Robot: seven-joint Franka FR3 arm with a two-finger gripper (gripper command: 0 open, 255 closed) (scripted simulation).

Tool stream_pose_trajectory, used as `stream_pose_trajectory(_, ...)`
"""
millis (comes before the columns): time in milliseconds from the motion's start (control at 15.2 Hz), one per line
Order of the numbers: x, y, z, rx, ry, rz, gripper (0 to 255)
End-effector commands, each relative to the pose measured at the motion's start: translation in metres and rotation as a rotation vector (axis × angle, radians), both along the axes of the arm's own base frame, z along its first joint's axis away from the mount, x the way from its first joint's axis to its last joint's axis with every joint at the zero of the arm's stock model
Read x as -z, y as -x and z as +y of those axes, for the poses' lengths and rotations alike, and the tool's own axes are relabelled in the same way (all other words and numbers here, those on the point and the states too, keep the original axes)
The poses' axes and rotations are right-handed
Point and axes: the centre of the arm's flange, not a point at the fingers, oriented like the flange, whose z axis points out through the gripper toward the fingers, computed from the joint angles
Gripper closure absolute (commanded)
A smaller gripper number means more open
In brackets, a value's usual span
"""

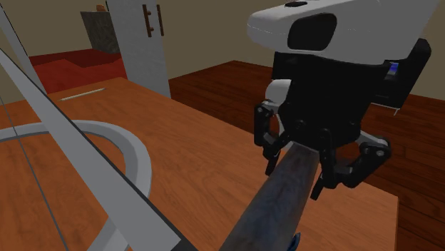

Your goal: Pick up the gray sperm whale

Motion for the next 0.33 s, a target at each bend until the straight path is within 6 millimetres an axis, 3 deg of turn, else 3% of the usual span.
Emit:
stream_pose_trajectory(0, -0.012, 0.000, 0.000, 0.000, 0.000, 0.000, 255)
stream_pose_trajectory(264, -0.023, 0.000, 0.000, 0.000, 0.000, 0.000, 255)
